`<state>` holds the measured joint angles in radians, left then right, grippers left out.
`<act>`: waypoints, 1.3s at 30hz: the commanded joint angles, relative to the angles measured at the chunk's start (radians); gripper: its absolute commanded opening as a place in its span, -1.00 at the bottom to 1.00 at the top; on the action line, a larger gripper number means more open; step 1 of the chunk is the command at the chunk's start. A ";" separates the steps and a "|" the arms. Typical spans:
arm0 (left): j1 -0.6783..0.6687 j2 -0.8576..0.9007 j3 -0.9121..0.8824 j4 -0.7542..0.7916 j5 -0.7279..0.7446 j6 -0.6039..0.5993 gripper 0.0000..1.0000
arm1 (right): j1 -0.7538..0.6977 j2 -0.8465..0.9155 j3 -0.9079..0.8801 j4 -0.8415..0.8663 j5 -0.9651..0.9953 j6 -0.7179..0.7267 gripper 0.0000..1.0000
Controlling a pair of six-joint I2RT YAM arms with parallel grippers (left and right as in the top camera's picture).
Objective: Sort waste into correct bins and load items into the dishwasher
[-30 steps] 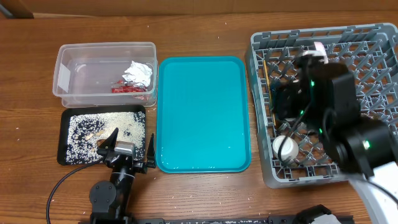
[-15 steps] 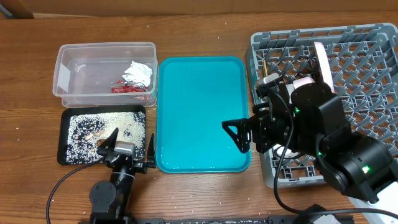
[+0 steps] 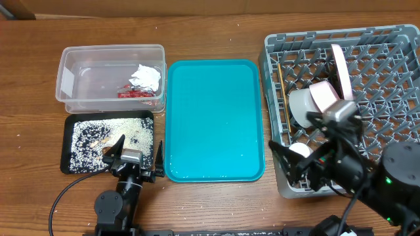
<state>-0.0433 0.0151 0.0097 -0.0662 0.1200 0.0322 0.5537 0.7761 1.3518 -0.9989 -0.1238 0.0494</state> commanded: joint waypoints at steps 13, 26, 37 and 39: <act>0.003 -0.010 -0.005 0.001 0.003 -0.006 1.00 | -0.028 -0.352 -0.690 0.562 0.032 -0.077 1.00; 0.003 -0.010 -0.005 0.001 0.003 -0.006 1.00 | -0.043 -0.635 -1.063 0.710 0.025 -0.076 1.00; 0.003 -0.010 -0.005 0.001 0.003 -0.006 1.00 | -0.143 -0.773 -1.228 0.809 0.025 -0.076 1.00; 0.003 -0.010 -0.005 0.001 0.003 -0.006 1.00 | -0.155 -0.773 -1.273 0.879 0.025 -0.076 1.00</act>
<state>-0.0433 0.0151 0.0097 -0.0658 0.1200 0.0322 0.4175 0.0147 0.1360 -0.1802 -0.0975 -0.0265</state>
